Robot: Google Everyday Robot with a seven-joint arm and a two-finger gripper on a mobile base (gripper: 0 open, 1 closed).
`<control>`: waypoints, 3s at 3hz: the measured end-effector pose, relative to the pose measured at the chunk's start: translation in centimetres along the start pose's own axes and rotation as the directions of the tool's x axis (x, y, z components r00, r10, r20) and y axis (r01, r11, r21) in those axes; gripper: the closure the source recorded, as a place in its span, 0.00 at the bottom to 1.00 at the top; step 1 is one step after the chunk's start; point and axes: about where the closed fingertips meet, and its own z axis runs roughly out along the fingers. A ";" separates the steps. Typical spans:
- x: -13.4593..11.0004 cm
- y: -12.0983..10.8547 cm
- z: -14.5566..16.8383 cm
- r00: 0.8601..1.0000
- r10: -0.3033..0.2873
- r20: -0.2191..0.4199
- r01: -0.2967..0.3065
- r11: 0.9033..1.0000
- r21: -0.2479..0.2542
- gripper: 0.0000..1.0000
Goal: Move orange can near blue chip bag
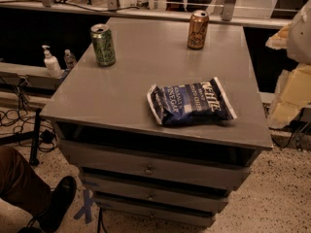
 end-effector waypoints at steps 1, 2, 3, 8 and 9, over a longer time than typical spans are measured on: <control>0.0 0.0 0.0 1.000 0.000 0.000 0.000 1.000 0.000 0.00; -0.9 -1.4 0.8 0.998 0.010 0.059 -0.012 1.000 0.019 0.00; -2.3 -4.6 2.1 0.987 0.041 0.153 -0.052 0.996 0.071 0.00; -5.9 -17.8 7.4 0.808 0.218 0.547 -0.373 0.909 0.189 0.00; -7.0 -19.6 8.6 0.754 0.245 0.609 -0.426 0.888 0.170 0.00</control>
Offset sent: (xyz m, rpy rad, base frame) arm 0.0546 0.0150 -0.0104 0.1658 -0.0828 0.0026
